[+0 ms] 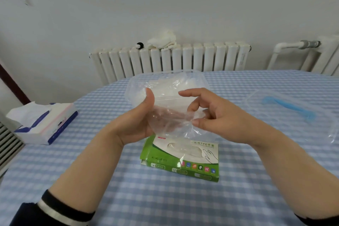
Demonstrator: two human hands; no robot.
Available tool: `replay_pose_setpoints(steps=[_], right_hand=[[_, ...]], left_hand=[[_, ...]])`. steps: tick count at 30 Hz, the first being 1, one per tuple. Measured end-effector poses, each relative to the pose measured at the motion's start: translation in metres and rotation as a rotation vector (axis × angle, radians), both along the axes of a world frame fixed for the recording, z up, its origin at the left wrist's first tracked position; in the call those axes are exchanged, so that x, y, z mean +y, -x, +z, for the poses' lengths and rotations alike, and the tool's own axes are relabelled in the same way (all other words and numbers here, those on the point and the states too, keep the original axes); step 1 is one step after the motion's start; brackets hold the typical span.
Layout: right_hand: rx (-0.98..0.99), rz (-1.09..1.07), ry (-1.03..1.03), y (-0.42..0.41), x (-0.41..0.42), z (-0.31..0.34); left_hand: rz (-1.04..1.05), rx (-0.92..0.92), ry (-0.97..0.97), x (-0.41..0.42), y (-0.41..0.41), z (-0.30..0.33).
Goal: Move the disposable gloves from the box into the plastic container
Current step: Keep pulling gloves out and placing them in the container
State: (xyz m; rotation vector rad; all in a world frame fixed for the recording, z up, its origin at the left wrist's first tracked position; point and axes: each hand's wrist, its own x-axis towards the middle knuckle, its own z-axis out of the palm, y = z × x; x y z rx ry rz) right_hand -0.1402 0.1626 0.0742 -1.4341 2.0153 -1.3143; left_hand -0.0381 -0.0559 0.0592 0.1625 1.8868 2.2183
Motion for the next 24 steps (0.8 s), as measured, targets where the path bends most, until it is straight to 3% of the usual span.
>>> replay_pose_setpoints(steps=[5, 11, 14, 18, 24], right_hand=[[0.094, -0.016, -0.062, -0.005, 0.002, 0.005], [0.052, -0.297, 0.119, 0.004, -0.001, 0.004], [0.018, -0.522, 0.238, 0.01, 0.002, 0.007], [-0.081, -0.633, 0.444, 0.007, 0.007, 0.017], [-0.129, -0.598, 0.452, 0.003, 0.005, 0.019]], left_hand=[[0.215, -0.08, 0.359, 0.005, 0.005, 0.017], [0.49, 0.167, 0.591, 0.028, 0.018, 0.037], [0.527, 0.253, 0.566, 0.036, 0.027, 0.055], [0.624, 0.348, 0.525, 0.028, 0.051, 0.068], [0.918, 0.152, 0.397, -0.003, 0.096, 0.062]])
